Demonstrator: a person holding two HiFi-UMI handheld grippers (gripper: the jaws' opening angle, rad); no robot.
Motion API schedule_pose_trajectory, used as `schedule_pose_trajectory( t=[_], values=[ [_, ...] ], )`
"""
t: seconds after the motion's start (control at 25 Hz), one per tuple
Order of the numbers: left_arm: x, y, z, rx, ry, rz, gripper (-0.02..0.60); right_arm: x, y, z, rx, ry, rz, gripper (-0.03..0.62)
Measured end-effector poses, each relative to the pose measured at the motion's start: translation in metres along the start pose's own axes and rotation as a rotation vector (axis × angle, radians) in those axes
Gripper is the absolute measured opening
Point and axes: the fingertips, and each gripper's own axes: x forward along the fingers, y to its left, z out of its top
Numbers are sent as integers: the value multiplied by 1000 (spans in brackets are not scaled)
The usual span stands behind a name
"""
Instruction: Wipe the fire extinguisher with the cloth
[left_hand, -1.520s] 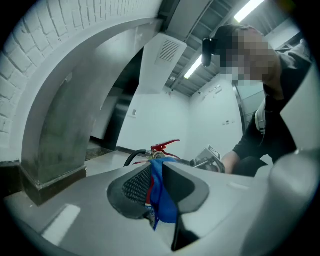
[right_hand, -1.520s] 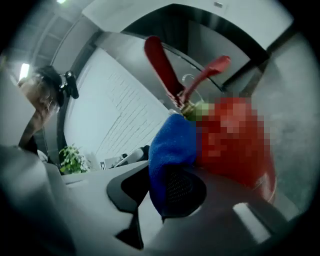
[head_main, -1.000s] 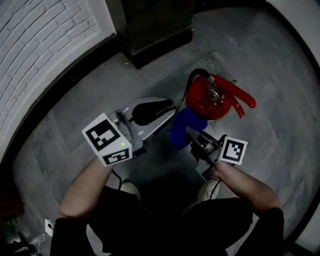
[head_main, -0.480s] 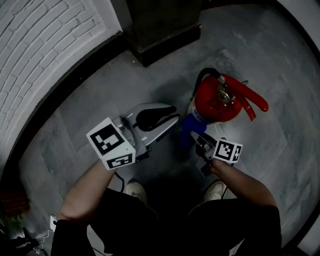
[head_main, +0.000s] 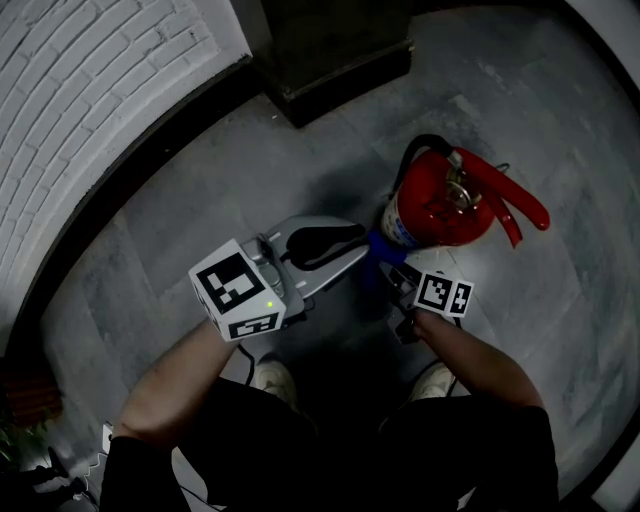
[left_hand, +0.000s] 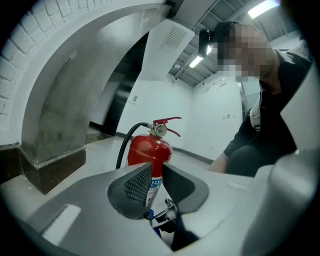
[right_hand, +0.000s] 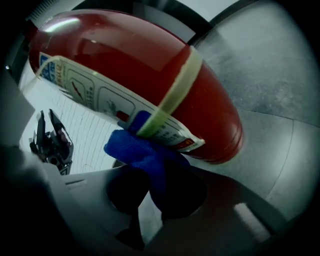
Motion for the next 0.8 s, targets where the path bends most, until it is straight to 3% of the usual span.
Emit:
schedule_pose_trajectory(
  t=[0.2,0.44,0.6,0.68,0.8],
  values=[
    [-4,3,-10,-8,32,5,66,3,-31,-10,24,-11,-53,58],
    [-13,11,-16,-23,46,33,66,6,-65,-17,-22,19,-131,58],
    [-13,12,-20,-19,62,33,66,2,-75,-30,30,60,-180,58],
    [-12,9,-24,4,86,17,66,-1,-63,-45,22,118,-147,58],
    [-13,3,-28,43,132,-29,66,-5,-18,-61,-72,215,-21,58]
  ],
)
